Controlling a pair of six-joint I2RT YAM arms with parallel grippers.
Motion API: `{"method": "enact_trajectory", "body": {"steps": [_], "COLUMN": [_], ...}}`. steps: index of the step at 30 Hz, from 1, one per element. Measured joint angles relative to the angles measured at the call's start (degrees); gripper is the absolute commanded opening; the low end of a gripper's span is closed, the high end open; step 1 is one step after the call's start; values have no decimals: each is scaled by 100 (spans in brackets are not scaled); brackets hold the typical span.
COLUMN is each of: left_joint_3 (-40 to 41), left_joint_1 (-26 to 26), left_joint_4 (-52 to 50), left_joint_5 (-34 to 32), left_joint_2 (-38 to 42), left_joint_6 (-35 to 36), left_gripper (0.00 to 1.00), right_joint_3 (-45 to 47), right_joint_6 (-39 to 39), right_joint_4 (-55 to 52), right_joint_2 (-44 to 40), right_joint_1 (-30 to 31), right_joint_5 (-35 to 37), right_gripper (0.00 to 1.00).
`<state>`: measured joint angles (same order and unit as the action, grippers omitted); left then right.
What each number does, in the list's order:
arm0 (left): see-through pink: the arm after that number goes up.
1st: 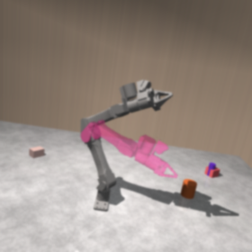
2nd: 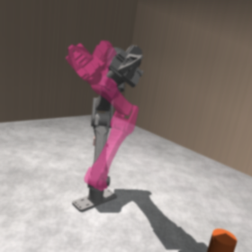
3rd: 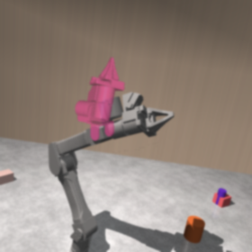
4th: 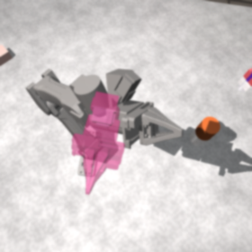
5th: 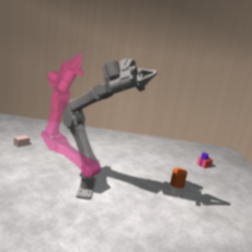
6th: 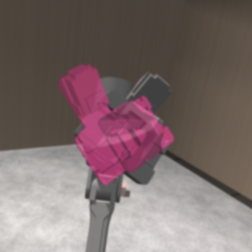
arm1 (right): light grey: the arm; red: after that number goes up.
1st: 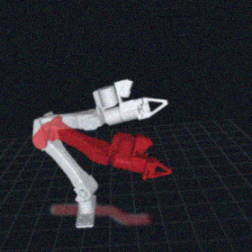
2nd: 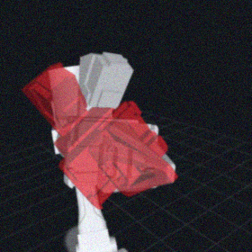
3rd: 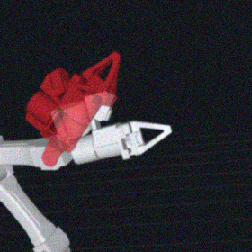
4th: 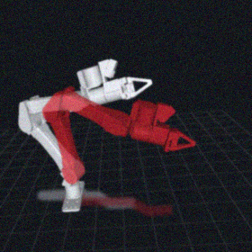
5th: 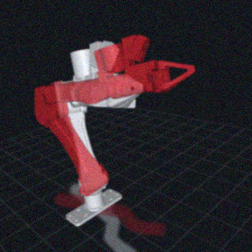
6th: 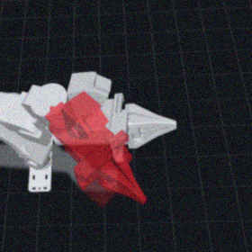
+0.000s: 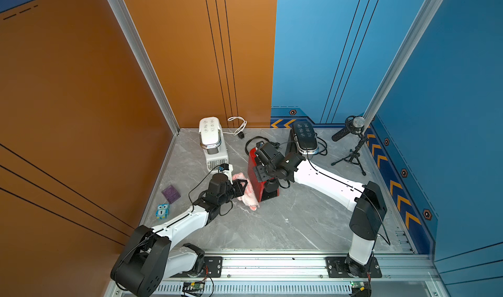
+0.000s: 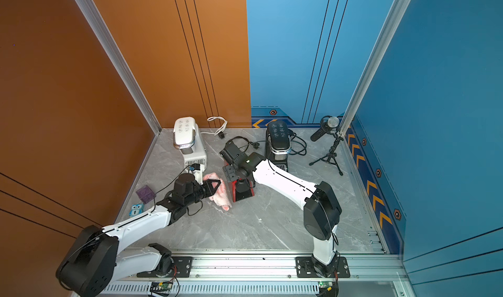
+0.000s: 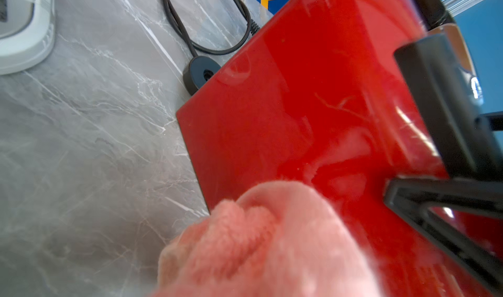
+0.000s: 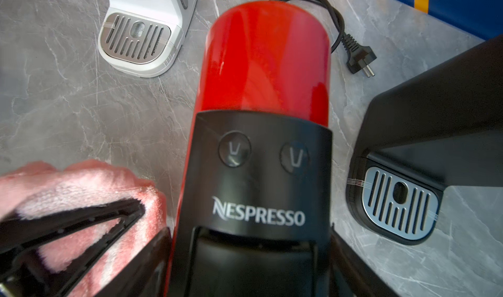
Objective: Wipe the surface of a coffee machine
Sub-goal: Wipe the dirt from the surface of the coffee machine.
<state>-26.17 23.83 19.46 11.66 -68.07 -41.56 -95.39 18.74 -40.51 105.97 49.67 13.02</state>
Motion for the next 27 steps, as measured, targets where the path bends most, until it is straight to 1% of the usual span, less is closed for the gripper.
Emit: {"method": "enact_trajectory", "body": {"steps": [3,9,13,20,27], "left_joint_3": [0,0,-68,-601,-1381], "left_joint_1": [-22,-61,-146,-286,-352], "left_joint_4": [-122,-463,-763,-1110,-1298], "left_joint_5": [39,50,61,151,184], "left_joint_2": [201,568,717,754,697], "left_joint_6": [17,98,201,323,319], "left_gripper": [0,0,0,0,0], "right_joint_3": [7,271,516,940,1659], "right_joint_6": [11,-184,-382,-542,-522], "right_joint_4": [-28,96,98,111,50], "right_joint_2": [-24,-221,-439,-831,-1541], "right_joint_1": [0,-17,-17,-17,118], "right_joint_5": [31,-81,-186,-367,-481], "right_gripper": [61,56,55,54,55]}}
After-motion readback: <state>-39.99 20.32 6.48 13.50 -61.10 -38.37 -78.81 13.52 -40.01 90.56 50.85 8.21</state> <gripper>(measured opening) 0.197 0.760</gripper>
